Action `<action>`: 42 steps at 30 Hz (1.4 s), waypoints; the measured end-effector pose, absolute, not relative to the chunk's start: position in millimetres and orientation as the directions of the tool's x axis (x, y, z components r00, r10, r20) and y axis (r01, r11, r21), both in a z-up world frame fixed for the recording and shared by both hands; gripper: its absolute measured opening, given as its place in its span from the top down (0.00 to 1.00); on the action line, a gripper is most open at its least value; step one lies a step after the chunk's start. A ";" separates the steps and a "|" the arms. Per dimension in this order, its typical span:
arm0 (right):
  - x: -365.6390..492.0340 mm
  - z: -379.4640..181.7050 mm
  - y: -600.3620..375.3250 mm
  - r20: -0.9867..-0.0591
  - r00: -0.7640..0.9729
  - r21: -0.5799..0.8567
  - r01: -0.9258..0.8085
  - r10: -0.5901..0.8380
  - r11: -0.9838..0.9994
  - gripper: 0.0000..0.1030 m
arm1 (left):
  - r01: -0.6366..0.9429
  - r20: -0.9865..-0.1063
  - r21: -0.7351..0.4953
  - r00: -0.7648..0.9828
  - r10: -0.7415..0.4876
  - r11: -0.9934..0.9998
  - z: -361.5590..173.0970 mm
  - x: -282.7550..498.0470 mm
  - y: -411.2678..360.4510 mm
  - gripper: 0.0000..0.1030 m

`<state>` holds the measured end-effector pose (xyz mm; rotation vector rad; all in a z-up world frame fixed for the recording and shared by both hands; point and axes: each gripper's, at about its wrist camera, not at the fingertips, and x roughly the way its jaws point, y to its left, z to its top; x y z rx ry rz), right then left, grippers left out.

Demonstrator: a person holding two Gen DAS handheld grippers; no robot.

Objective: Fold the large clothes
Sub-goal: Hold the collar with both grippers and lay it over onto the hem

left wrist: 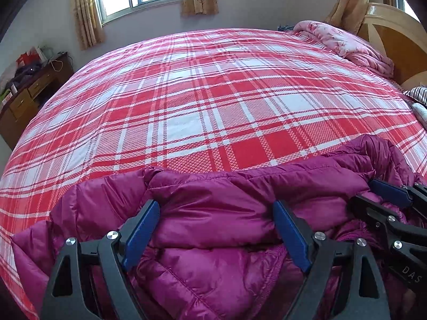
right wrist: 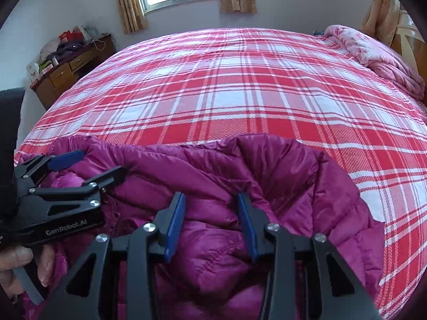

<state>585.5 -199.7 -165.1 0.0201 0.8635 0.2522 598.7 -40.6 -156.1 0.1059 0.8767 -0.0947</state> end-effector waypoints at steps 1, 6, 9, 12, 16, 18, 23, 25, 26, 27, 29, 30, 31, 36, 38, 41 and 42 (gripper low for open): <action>584.9 -166.3 -198.3 -0.747 0.627 0.110 -0.211 0.221 0.971 0.57 | 0.127 -0.770 0.067 0.637 -0.030 0.990 -158.6 598.6 -41.5 0.15; 586.2 -169.3 -192.9 -0.753 0.629 0.077 -0.207 0.193 0.975 0.56 | 0.124 -0.778 0.061 0.627 -0.030 0.990 -165.2 602.2 -43.8 0.11; 586.7 -171.0 -190.0 -0.757 0.629 0.057 -0.207 0.178 0.977 0.55 | 0.121 -0.780 0.067 0.625 -0.024 0.990 -166.5 604.0 -44.1 0.10; 587.0 -172.1 -187.2 -0.759 0.630 0.040 -0.207 0.164 0.978 0.54 | 0.119 -0.781 0.059 0.624 -0.029 0.991 -167.3 604.5 -43.1 0.09; 587.1 -172.3 -187.1 -0.760 0.630 0.036 -0.206 0.161 0.978 0.53 | 0.120 -0.782 0.060 0.623 -0.028 0.991 -168.3 604.7 -42.9 0.09; 587.5 -173.1 -186.7 -0.760 0.630 0.034 -0.205 0.158 0.978 0.53 | 0.120 -0.782 0.066 0.622 -0.023 0.991 -168.5 604.9 -43.8 0.08; 587.4 -174.3 -185.7 -0.761 0.631 0.024 -0.204 0.150 0.979 0.53 | 0.119 -0.782 0.059 0.623 -0.029 0.991 -169.0 605.1 -44.0 0.08; 587.3 -174.0 -185.6 -0.761 0.631 0.026 -0.204 0.151 0.979 0.53 | 0.119 -0.781 0.059 0.624 -0.029 0.991 -169.1 605.1 -43.5 0.08; 587.3 -174.2 -185.7 -0.760 0.632 0.026 -0.204 0.152 0.979 0.53 | 0.119 -0.781 0.058 0.624 -0.029 0.991 -169.1 605.1 -43.6 0.08; 587.3 -173.9 -185.3 -0.761 0.631 0.025 -0.204 0.151 0.979 0.53 | 0.119 -0.781 0.060 0.624 -0.028 0.991 -169.2 605.0 -43.7 0.08; 587.2 -173.9 -185.6 -0.760 0.632 0.024 -0.204 0.150 0.979 0.53 | 0.119 -0.781 0.059 0.624 -0.029 0.991 -169.3 605.1 -43.5 0.08; 587.2 -173.9 -185.5 -0.760 0.632 0.025 -0.204 0.151 0.979 0.53 | 0.119 -0.781 0.059 0.624 -0.028 0.991 -169.3 604.9 -43.7 0.08; 587.1 -173.9 -185.4 -0.760 0.632 0.025 -0.204 0.151 0.979 0.53 | 0.119 -0.781 0.060 0.624 -0.028 0.991 -169.4 605.1 -44.0 0.08; 587.1 -174.0 -185.4 -0.760 0.633 0.023 -0.204 0.149 0.979 0.53 | 0.119 -0.781 0.061 0.624 -0.027 0.991 -169.6 605.1 -43.6 0.08; 587.1 -174.2 -185.5 -0.760 0.633 0.023 -0.203 0.149 0.979 0.53 | 0.119 -0.781 0.061 0.624 -0.027 0.991 -169.7 604.9 -44.0 0.08; 587.0 -174.2 -185.3 -0.760 0.633 0.022 -0.203 0.149 0.979 0.53 | 0.119 -0.781 0.061 0.624 -0.027 0.991 -169.7 604.8 -44.3 0.08; 586.9 -174.0 -185.2 -0.760 0.633 0.023 -0.204 0.150 0.979 0.53 | 0.119 -0.781 0.059 0.623 -0.028 0.991 -169.8 604.9 -44.3 0.08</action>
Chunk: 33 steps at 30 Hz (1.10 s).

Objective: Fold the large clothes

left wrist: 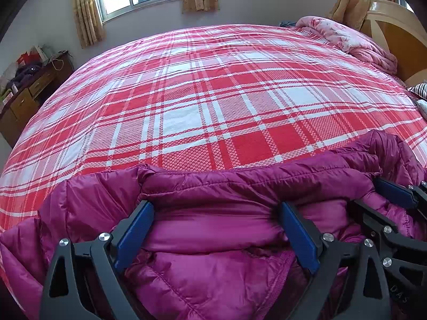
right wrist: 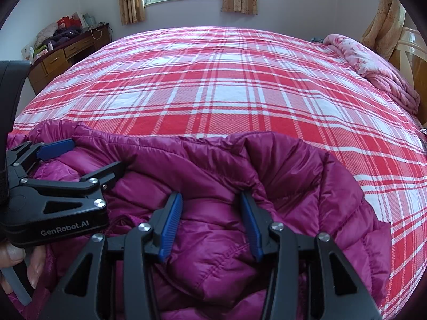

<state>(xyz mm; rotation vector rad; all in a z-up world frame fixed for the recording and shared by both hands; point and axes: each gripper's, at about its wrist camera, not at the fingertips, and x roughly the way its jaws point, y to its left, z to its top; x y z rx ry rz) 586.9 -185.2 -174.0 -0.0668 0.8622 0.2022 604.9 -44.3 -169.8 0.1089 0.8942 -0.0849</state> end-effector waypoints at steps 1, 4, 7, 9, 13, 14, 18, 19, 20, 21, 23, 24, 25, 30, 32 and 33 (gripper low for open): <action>587.0 -174.1 -185.5 -0.760 0.633 0.024 -0.203 0.150 0.979 0.53 | 0.119 -0.782 0.059 0.623 -0.028 0.991 -169.7 605.1 -44.2 0.08; 586.9 -174.1 -185.0 -0.759 0.633 0.022 -0.203 0.149 0.979 0.53 | 0.118 -0.782 0.065 0.622 -0.023 0.991 -169.9 606.6 -44.1 0.07; 586.9 -174.2 -185.0 -0.759 0.633 0.023 -0.203 0.150 0.979 0.53 | 0.118 -0.782 0.068 0.623 -0.021 0.991 -170.3 606.9 -44.1 0.07; 586.7 -174.0 -184.3 -0.760 0.634 0.013 -0.203 0.142 0.979 0.53 | 0.116 -0.782 0.076 0.623 -0.013 0.990 -170.2 606.9 -45.1 0.07; 587.4 -174.1 -182.8 -0.761 0.636 -0.004 -0.201 0.127 0.980 0.53 | 0.104 -0.778 0.117 0.627 0.026 0.988 -170.3 608.4 -48.7 0.04; 587.5 -173.9 -182.1 -0.761 0.637 -0.013 -0.201 0.120 0.980 0.53 | 0.101 -0.779 0.126 0.626 0.035 0.987 -170.1 609.2 -50.1 0.03; 586.1 -162.7 -188.0 -0.756 0.633 0.017 -0.230 0.163 0.973 0.47 | 0.078 -0.753 0.145 0.656 0.059 0.986 -145.4 606.9 -41.7 0.03; 579.7 -154.4 -194.7 -0.744 0.646 0.032 -0.218 0.169 0.975 0.47 | 0.065 -0.722 0.127 0.690 0.047 0.990 -129.8 598.4 -35.0 0.03; 571.3 -146.7 -200.4 -0.726 0.666 0.044 -0.203 0.171 0.978 0.46 | 0.076 -0.695 0.075 0.719 -0.003 0.994 -111.5 585.2 -25.6 0.03; 557.8 -136.3 -209.5 -0.702 0.692 0.052 -0.185 0.167 0.981 0.38 | 0.097 -0.676 0.038 0.736 -0.046 0.995 -97.9 572.3 -18.0 0.03; 535.5 -122.6 -226.8 -0.665 0.733 0.043 -0.159 0.147 0.986 0.23 | 0.118 -0.636 0.039 0.769 -0.066 0.992 -75.6 536.7 -3.6 0.03; 521.6 -116.3 -239.4 -0.641 0.758 0.032 -0.135 0.124 0.990 0.20 | 0.123 -0.618 0.050 0.784 -0.066 0.991 -69.2 518.4 3.5 0.03; 511.4 -113.2 -250.4 -0.630 0.769 0.026 -0.115 0.105 0.993 0.19 | 0.134 -0.605 0.060 0.793 -0.071 0.989 -64.8 493.6 13.2 0.03; 452.0 -119.3 -308.6 -0.686 0.718 0.115 -0.055 0.119 0.992 0.19 | 0.143 -0.601 0.052 0.795 -0.083 0.988 -76.3 383.6 45.8 0.03; 419.2 -128.1 -322.7 -0.714 0.686 0.137 -0.059 0.140 0.989 0.19 | 0.144 -0.621 0.013 0.777 -0.105 0.989 -87.9 343.6 62.6 0.03; 403.3 -131.8 -326.6 -0.721 0.677 0.142 -0.065 0.148 0.988 0.19 | 0.135 -0.638 -0.006 0.762 -0.108 0.991 -94.7 326.2 71.2 0.03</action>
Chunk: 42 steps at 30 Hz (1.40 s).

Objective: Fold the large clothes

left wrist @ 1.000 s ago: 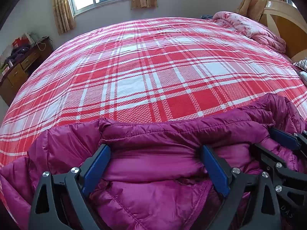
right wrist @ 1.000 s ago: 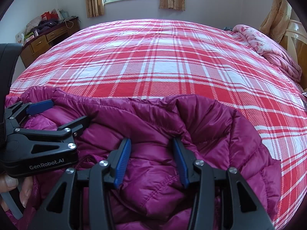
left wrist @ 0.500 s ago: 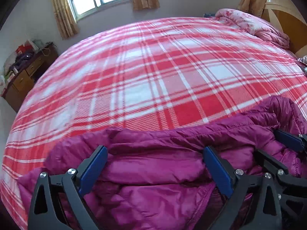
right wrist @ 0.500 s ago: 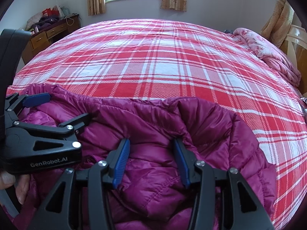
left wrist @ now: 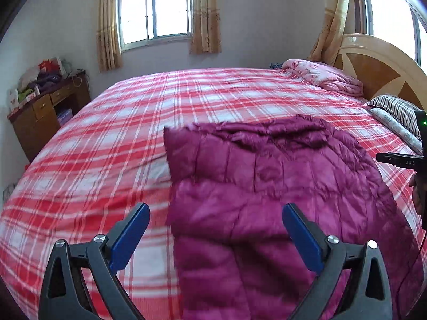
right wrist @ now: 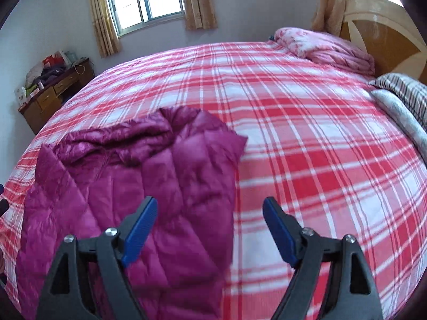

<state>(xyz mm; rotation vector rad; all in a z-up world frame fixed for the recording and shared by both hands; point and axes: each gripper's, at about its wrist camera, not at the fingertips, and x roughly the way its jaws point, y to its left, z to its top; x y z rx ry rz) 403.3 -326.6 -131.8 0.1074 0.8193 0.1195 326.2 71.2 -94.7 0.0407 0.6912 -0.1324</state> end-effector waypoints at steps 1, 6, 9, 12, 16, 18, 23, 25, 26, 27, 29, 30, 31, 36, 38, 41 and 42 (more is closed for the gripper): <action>382.2 -136.4 -330.4 -0.729 0.668 0.142 -0.066 0.149 0.988 0.19 | 0.133 -0.652 -0.025 0.750 -0.117 0.991 -101.9 310.6 77.8 0.03; 298.0 -158.9 -342.3 -0.765 0.622 0.160 -0.065 0.165 0.985 0.19 | 0.114 -0.704 -0.063 0.699 -0.125 0.991 -137.7 239.7 93.2 0.03; 255.1 -168.9 -346.7 -0.783 0.600 0.169 -0.050 0.165 0.984 0.19 | 0.119 -0.727 -0.063 0.675 -0.127 0.991 -154.9 209.1 92.3 0.03; 225.6 -175.5 -347.6 -0.796 0.585 0.164 -0.038 0.155 0.986 0.19 | 0.125 -0.735 -0.087 0.661 -0.148 0.988 -165.8 190.0 90.4 0.03; 200.3 -191.7 -348.2 -0.822 0.549 0.183 0.002 0.152 0.983 0.19 | 0.127 -0.745 -0.094 0.649 -0.155 0.987 -179.3 168.7 86.6 0.03; 188.2 -199.3 -347.2 -0.832 0.536 0.187 0.024 0.146 0.982 0.19 | 0.144 -0.746 -0.066 0.651 -0.145 0.987 -180.3 160.8 80.6 0.03; 172.5 -204.9 -336.5 -0.842 0.499 0.241 0.003 0.207 0.971 0.21 | 0.192 -0.761 -0.043 0.630 -0.157 0.980 -186.3 139.6 73.0 0.03; 171.5 -207.9 -329.6 -0.856 0.480 0.214 -0.004 0.190 0.977 0.24 | 0.194 -0.767 -0.056 0.619 -0.167 0.979 -187.1 133.7 75.1 0.04; 171.1 -209.6 -327.7 -0.860 0.473 0.216 -0.007 0.194 0.976 0.26 | 0.195 -0.772 -0.063 0.612 -0.172 0.979 -187.4 131.2 76.5 0.05; 171.1 -211.3 -325.5 -0.865 0.462 0.210 -0.015 0.193 0.978 0.34 | 0.197 -0.777 -0.067 0.605 -0.175 0.978 -187.0 128.9 77.1 0.12; 169.4 -210.3 -325.5 -0.858 0.463 0.231 -0.038 0.222 0.972 0.55 | 0.194 -0.782 -0.047 0.603 -0.157 0.980 -185.0 124.1 78.3 0.39; 169.1 -210.3 -328.1 -0.847 0.454 0.287 -0.049 0.277 0.957 0.76 | 0.197 -0.785 -0.045 0.599 -0.156 0.979 -183.8 122.0 79.8 0.60; 168.9 -209.5 -330.7 -0.834 0.454 0.327 -0.052 0.314 0.944 0.85 | 0.201 -0.792 -0.057 0.588 -0.166 0.978 -182.4 120.4 82.0 0.73; 154.8 -188.1 -337.7 -0.768 0.527 0.371 -0.096 0.363 0.924 0.90 | 0.232 -0.757 -0.126 0.606 -0.244 0.965 -159.3 107.3 90.0 0.95; 145.0 -170.2 -345.3 -0.728 0.569 0.393 -0.112 0.383 0.913 0.91 | 0.242 -0.717 -0.156 0.639 -0.278 0.958 -140.0 101.0 94.3 0.96; 127.9 -140.9 -355.5 -0.663 0.629 0.421 -0.136 0.406 0.897 0.92 | 0.279 -0.658 -0.201 0.671 -0.341 0.939 -109.2 89.6 101.4 0.97; 123.6 -131.2 -358.2 -0.641 0.648 0.426 -0.146 0.412 0.893 0.92 | 0.292 -0.640 -0.216 0.678 -0.361 0.932 -100.3 85.5 103.4 0.97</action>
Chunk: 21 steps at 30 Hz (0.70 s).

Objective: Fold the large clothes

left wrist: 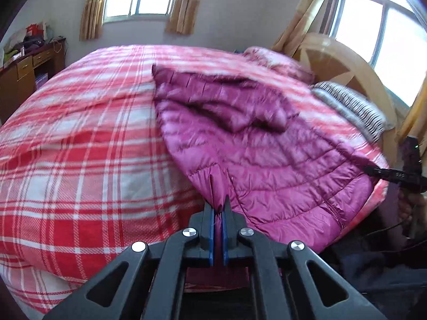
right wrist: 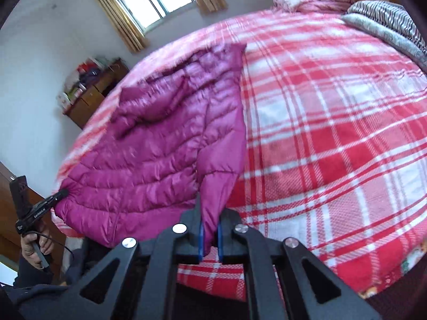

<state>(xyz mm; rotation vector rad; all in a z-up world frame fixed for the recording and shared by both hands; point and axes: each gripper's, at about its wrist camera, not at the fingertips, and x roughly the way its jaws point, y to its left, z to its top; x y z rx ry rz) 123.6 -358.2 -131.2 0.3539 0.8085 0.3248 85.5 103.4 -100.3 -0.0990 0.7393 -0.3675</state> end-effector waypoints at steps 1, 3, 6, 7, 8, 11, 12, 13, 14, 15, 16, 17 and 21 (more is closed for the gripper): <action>117.5 -121.9 -361.4 -0.621 0.662 0.432 -0.156 0.418 0.888 0.93 | 0.310 -0.615 -0.240 0.685 -0.391 0.920 -89.2 79.5 106.3 0.97; 106.8 -103.6 -365.8 -0.580 0.688 0.446 -0.181 0.437 0.877 0.93 | 0.337 -0.576 -0.269 0.695 -0.431 0.902 -71.1 69.2 110.3 0.97; 86.6 -71.9 -371.8 -0.507 0.729 0.456 -0.225 0.460 0.861 0.93 | 0.386 -0.514 -0.312 0.700 -0.496 0.868 -44.9 52.7 115.4 0.97; 81.9 -62.9 -372.6 -0.484 0.741 0.463 -0.235 0.466 0.855 0.93 | 0.396 -0.494 -0.333 0.700 -0.516 0.856 -37.1 47.7 118.3 0.98; 77.6 -52.5 -373.7 -0.454 0.754 0.473 -0.247 0.475 0.845 0.93 | 0.404 -0.475 -0.353 0.700 -0.534 0.844 -30.6 44.2 120.0 0.98; 72.2 -32.1 -383.3 -0.386 0.784 0.499 -0.267 0.487 0.825 0.93 | 0.413 -0.425 -0.391 0.712 -0.559 0.823 -10.6 43.1 128.2 0.98; 73.8 -26.7 -380.9 -0.369 0.792 0.500 -0.271 0.486 0.822 0.93 | 0.420 -0.416 -0.392 0.712 -0.565 0.818 -6.8 46.2 129.5 0.97; 80.3 -21.6 -380.2 -0.358 0.800 0.499 -0.272 0.481 0.823 0.93 | 0.423 -0.415 -0.388 0.713 -0.565 0.819 -4.4 52.3 129.9 0.97; 91.4 -17.9 -379.0 -0.355 0.803 0.501 -0.269 0.479 0.822 0.93 | 0.422 -0.418 -0.388 0.711 -0.565 0.819 -4.3 60.8 131.2 0.97; 104.2 -14.9 -378.0 -0.356 0.803 0.504 -0.267 0.479 0.821 0.93 | 0.420 -0.427 -0.381 0.711 -0.560 0.824 -4.8 69.7 130.9 0.97; 117.9 -14.0 -376.4 -0.358 0.803 0.501 -0.265 0.476 0.824 0.93 | 0.413 -0.441 -0.364 0.713 -0.545 0.835 -6.1 80.6 130.0 0.97; 131.2 -12.7 -374.1 -0.363 0.803 0.500 -0.260 0.473 0.826 0.93 | 0.407 -0.458 -0.346 0.713 -0.531 0.845 -8.9 93.9 129.0 0.97; 203.7 -16.7 -362.0 -0.407 0.809 0.477 -0.208 0.424 0.854 0.93 | 0.337 -0.504 -0.339 0.723 -0.472 0.878 -25.1 164.3 131.8 0.97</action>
